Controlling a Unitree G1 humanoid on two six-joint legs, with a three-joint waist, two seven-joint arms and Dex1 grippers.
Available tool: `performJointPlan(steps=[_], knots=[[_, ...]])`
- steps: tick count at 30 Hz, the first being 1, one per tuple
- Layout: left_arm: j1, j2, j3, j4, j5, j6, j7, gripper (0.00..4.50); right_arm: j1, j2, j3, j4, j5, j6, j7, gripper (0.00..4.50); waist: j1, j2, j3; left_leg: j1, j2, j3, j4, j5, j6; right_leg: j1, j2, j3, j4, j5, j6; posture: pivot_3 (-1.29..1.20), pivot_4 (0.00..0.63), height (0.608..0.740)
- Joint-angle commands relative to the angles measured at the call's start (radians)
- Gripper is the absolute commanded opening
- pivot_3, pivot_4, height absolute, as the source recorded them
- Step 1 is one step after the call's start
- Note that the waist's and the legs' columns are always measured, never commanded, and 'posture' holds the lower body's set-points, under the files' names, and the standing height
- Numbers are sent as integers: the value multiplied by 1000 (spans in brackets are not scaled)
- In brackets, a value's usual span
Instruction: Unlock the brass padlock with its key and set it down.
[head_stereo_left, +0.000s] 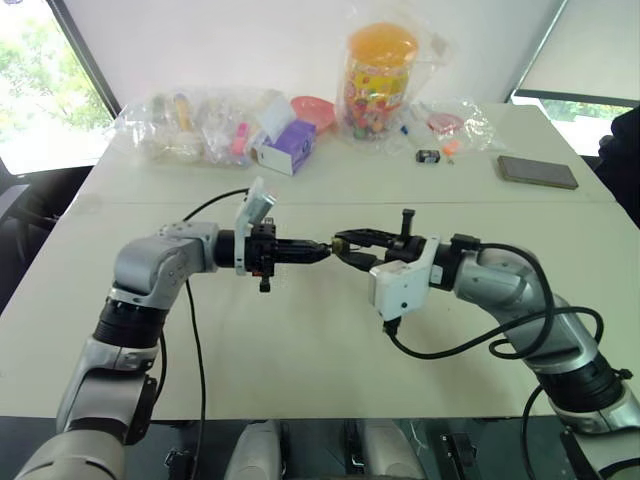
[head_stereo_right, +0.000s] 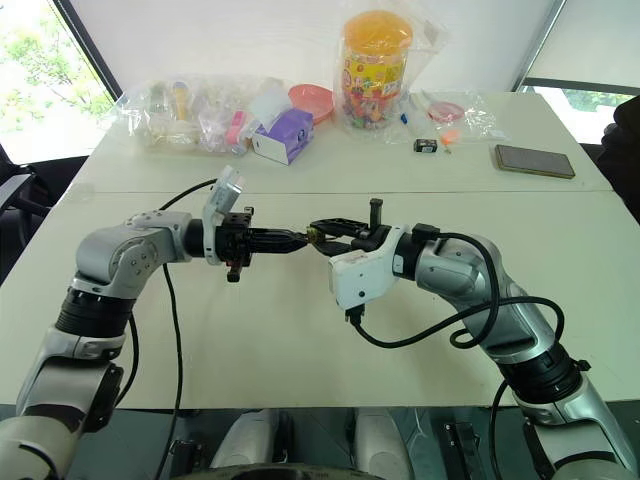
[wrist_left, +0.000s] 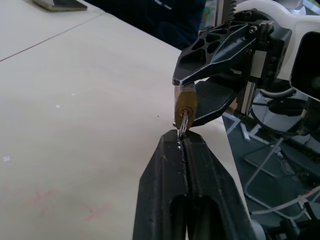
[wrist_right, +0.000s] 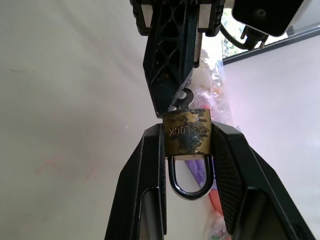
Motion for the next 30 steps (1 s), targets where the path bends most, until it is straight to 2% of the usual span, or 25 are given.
performJointPlan(steps=[1, 14, 30], knots=[[-14, 2, 27, -10, -8, -16, 1, 85, -3, -1, -30, -49, 19, 1, 1, 692, 0, 0, 0, 0, 0, 0, 0, 0, 0, 0, 0, 0, 0, 0, 0, 0, 150, 740], [-20, 22, 35, -28, -13, -12, -4, 85, 16, -8, -28, -56, 35, 24, 21, 692, 0, 0, 0, 0, 0, 0, 0, 0, 0, 0, 0, 0, 0, 0, 0, 0, 150, 740], [-29, 3, 40, -51, -26, -22, 14, 85, 20, -10, -26, -66, 50, 44, 47, 692, 0, 0, 0, 0, 0, 0, 0, 0, 0, 0, 0, 0, 0, 0, 0, 0, 150, 740]])
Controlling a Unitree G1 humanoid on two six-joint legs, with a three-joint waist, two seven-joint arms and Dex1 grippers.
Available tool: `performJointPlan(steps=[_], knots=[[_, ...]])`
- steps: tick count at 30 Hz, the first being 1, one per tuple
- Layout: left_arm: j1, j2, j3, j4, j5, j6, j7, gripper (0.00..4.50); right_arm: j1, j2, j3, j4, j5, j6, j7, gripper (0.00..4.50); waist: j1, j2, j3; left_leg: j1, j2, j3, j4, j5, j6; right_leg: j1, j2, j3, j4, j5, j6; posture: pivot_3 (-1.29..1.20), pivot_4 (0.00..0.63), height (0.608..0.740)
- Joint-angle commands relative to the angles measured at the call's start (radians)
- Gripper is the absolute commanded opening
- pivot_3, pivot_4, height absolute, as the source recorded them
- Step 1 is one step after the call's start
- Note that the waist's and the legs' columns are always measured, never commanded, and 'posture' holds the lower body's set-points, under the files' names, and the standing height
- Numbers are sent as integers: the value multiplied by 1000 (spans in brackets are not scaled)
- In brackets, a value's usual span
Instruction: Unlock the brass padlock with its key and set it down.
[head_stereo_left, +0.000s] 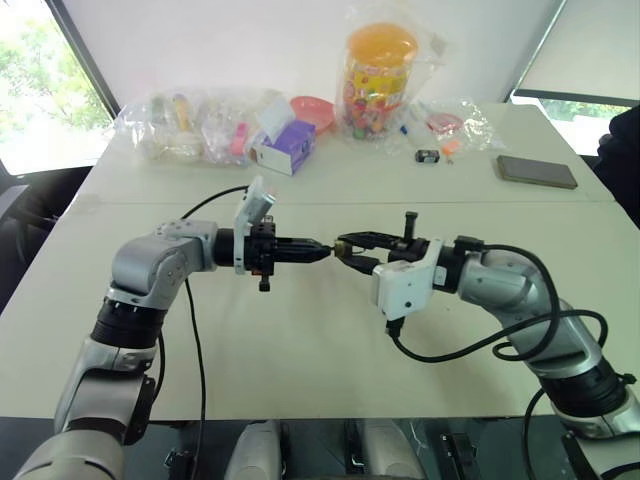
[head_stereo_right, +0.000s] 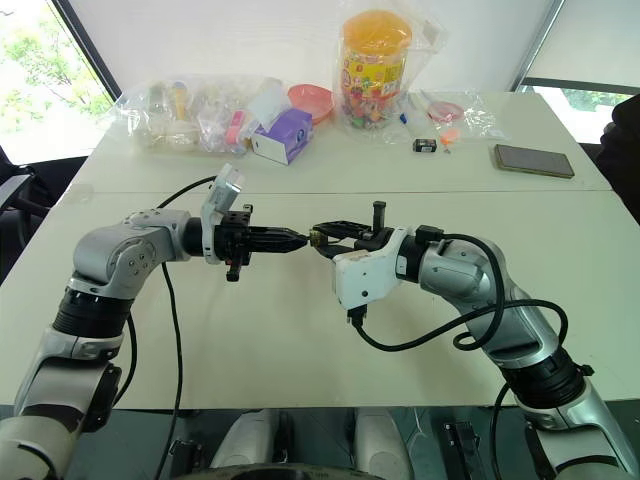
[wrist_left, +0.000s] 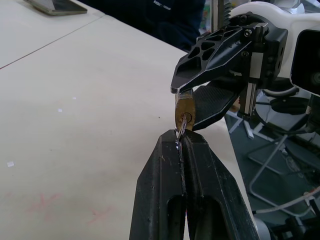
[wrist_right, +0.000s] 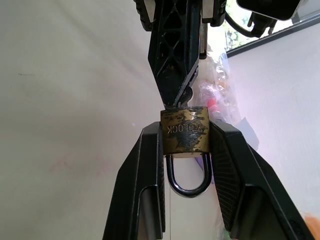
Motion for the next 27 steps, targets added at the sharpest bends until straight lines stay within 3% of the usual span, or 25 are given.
performJointPlan(steps=[1, 4, 7, 16, 19, 22, 27], knots=[[-29, -3, 41, -32, -26, -8, 6, 85, 1, -7, -10, -41, 17, -4, 14, 692, 0, 0, 0, 0, 0, 0, 0, 0, 0, 0, 0, 0, 0, 0, 0, 0, 150, 740], [-28, -1, 37, -34, -23, -11, 8, 866, 1, -7, -10, -41, 18, -3, 16, 692, 0, 0, 0, 0, 0, 0, 0, 0, 0, 0, 0, 0, 0, 0, 0, 0, 150, 740], [-25, 3, 35, -39, -21, -16, 4, 2309, 2, -5, -10, -41, 18, -3, 20, 692, 0, 0, 0, 0, 0, 0, 0, 0, 0, 0, 0, 0, 0, 0, 0, 0, 150, 740], [-4, 27, 21, -57, -16, -16, -21, 2309, -3, 0, -15, -41, 23, 5, 22, 692, 0, 0, 0, 0, 0, 0, 0, 0, 0, 0, 0, 0, 0, 0, 0, 0, 150, 740], [0, 31, 18, -59, -13, -15, -25, 1453, -5, 1, -18, -41, 25, 7, 22, 692, 0, 0, 0, 0, 0, 0, 0, 0, 0, 0, 0, 0, 0, 0, 0, 0, 150, 740], [2, 34, 11, -59, -6, -19, -30, 17, -11, 1, -21, -41, 26, 8, 20, 692, 0, 0, 0, 0, 0, 0, 0, 0, 0, 0, 0, 0, 0, 0, 0, 0, 150, 740], [-2, 31, 9, -53, -6, -21, -29, 17, -11, 1, -19, -45, 26, 12, 20, 692, 0, 0, 0, 0, 0, 0, 0, 0, 0, 0, 0, 0, 0, 0, 0, 0, 150, 740]])
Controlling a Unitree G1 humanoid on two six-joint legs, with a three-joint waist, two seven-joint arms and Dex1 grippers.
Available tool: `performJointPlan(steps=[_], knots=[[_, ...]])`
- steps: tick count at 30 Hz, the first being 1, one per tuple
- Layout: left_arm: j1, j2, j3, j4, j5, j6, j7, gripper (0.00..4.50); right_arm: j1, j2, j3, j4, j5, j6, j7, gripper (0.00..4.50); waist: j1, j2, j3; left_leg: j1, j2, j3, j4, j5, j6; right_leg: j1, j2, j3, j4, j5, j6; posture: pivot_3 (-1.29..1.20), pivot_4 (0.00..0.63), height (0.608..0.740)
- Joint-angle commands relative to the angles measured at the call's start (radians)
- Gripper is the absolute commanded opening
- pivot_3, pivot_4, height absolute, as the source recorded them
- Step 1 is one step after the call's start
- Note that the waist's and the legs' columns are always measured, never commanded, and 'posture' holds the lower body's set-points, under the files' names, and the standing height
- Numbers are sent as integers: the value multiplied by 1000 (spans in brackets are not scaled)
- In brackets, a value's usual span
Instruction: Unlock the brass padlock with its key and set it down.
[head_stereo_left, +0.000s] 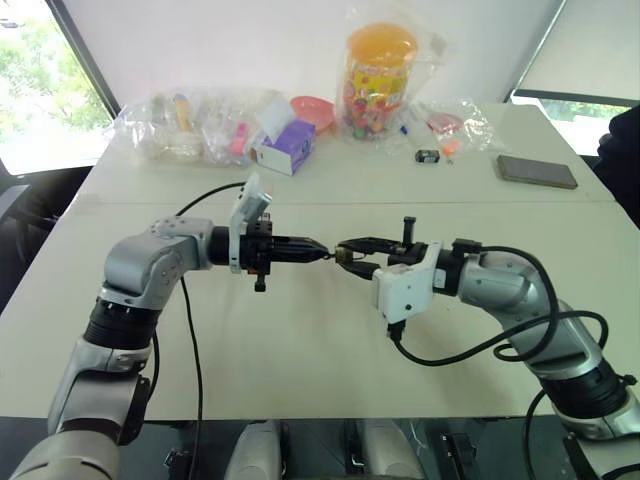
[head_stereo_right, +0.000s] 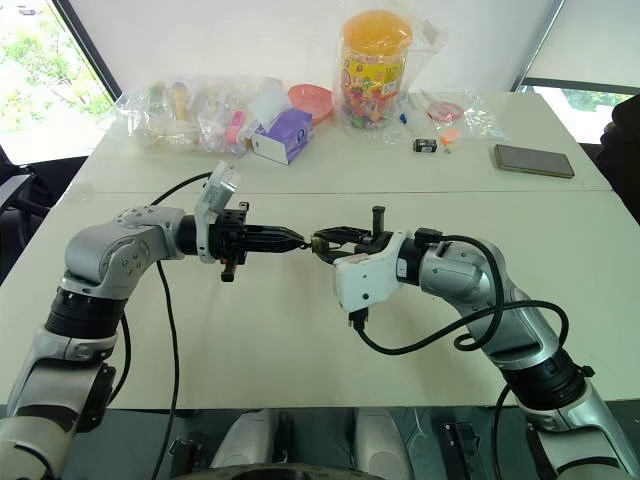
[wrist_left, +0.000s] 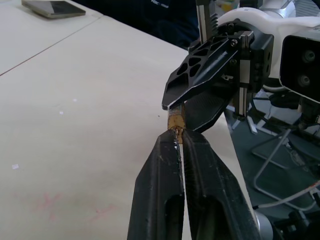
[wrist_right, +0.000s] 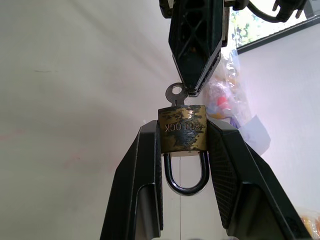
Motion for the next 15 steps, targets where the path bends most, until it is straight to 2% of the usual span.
performJointPlan(steps=[1, 8, 11, 14, 15], knots=[[-4, 2, 4, -24, -3, -15, -10, 17, -17, 5, -23, -44, 14, -2, -9, 692, 0, 0, 0, 0, 0, 0, 0, 0, 0, 0, 0, 0, 0, 0, 0, 0, 150, 740], [-4, 0, -4, -23, 2, -14, -9, 17, -21, 8, -23, -51, 17, 7, -9, 692, 0, 0, 0, 0, 0, 0, 0, 0, 0, 0, 0, 0, 0, 0, 0, 0, 150, 740], [-9, -2, -5, -15, 8, -15, -4, 855, -20, 10, -23, -51, 18, 11, -10, 692, 0, 0, 0, 0, 0, 0, 0, 0, 0, 0, 0, 0, 0, 0, 0, 0, 150, 740], [-9, -9, -1, -13, 13, -21, 3, 2322, -20, 12, -24, -52, 17, 13, -9, 692, 0, 0, 0, 0, 0, 0, 0, 0, 0, 0, 0, 0, 0, 0, 0, 0, 150, 740], [-9, -10, 1, -12, 12, -19, 0, 2322, -19, 11, -24, -52, 17, 13, -9, 692, 0, 0, 0, 0, 0, 0, 0, 0, 0, 0, 0, 0, 0, 0, 0, 0, 150, 740]])
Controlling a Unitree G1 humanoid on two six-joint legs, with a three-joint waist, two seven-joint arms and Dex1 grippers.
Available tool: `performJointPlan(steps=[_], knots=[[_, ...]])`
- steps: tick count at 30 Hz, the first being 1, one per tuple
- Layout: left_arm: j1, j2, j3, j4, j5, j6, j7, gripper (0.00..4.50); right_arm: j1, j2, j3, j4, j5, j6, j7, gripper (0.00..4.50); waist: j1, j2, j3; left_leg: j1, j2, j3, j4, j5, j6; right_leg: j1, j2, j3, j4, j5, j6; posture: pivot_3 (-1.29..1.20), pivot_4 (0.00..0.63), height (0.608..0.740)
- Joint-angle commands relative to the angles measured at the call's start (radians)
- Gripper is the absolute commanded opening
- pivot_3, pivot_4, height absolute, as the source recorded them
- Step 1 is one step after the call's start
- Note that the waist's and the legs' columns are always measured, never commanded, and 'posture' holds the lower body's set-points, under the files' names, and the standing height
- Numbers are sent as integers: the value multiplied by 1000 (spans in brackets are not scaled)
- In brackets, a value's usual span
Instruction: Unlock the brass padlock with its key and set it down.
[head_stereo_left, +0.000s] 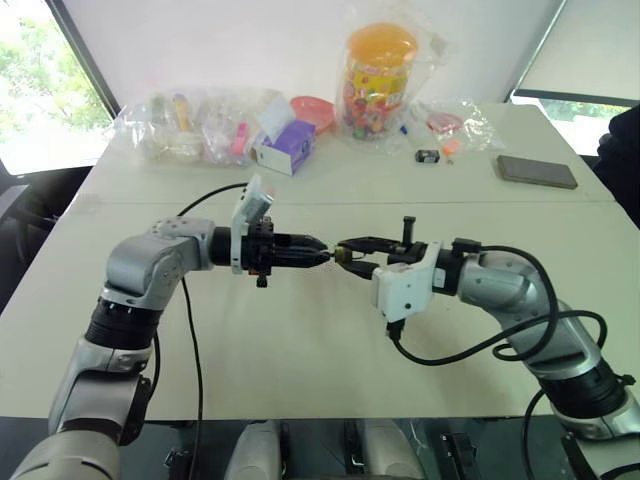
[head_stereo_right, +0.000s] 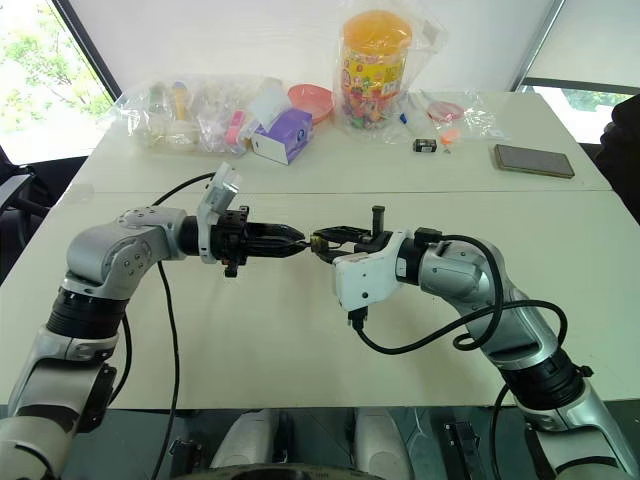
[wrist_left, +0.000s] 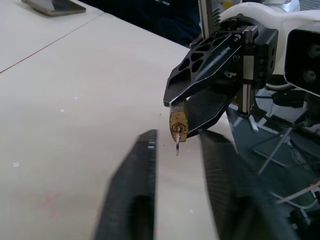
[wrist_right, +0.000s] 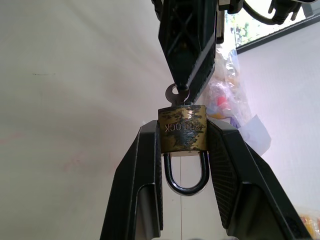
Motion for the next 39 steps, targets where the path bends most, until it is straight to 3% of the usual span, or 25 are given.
performJointPlan(steps=[1, 8, 11, 13, 14, 23, 31, 37, 39], knots=[[-8, -3, 8, -12, -4, -16, -3, 2322, -18, 5, -24, -52, 14, 2, -9, 692, 0, 0, 0, 0, 0, 0, 0, 0, 0, 0, 0, 0, 0, 0, 0, 0, 150, 740], [-4, -3, 13, -12, -7, -11, -5, 2322, -19, 5, -25, -54, 17, 5, -8, 692, 0, 0, 0, 0, 0, 0, 0, 0, 0, 0, 0, 0, 0, 0, 0, 0, 150, 740], [0, -4, 12, -15, -7, -12, -5, 1464, -20, 5, -26, -55, 18, 8, -9, 692, 0, 0, 0, 0, 0, 0, 0, 0, 0, 0, 0, 0, 0, 0, 0, 0, 150, 740], [3, -3, 9, -18, -5, -16, -7, 376, -21, 5, -26, -56, 18, 8, -9, 692, 0, 0, 0, 0, 0, 0, 0, 0, 0, 0, 0, 0, 0, 0, 0, 0, 150, 740], [5, -4, 7, -20, -4, -16, -7, 43, -21, 6, -26, -56, 18, 8, -9, 692, 0, 0, 0, 0, 0, 0, 0, 0, 0, 0, 0, 0, 0, 0, 0, 0, 150, 740], [14, 3, -25, -45, 57, -115, -23, 43, -44, 16, -34, -64, 52, 58, 3, 692, 0, 0, 0, 0, 0, 0, 0, 0, 0, 0, 0, 0, 0, 0, 0, 0, 150, 740], [58, -56, -36, -25, 234, -488, 30, 43, -65, 15, -42, -68, 106, 115, 32, 692, 1, 0, 0, 0, 0, 0, 0, 0, 0, 0, 0, 0, 0, 0, 0, 0, 150, 740], [84, -106, -49, 105, 476, -1134, 69, 43, -63, 16, -47, -74, 115, 129, 42, 692, 3, 0, 0, 0, 0, 1, 0, 0, 0, 0, -1, 0, 0, 0, 0, 0, 150, 740], [83, -116, -46, 154, 493, -1254, 69, 43, -63, 18, -48, -74, 117, 130, 43, 692, 1, 0, 0, 0, 0, 1, 0, 0, 0, 0, -1, 0, 0, 0, 0, 0, 150, 740]])
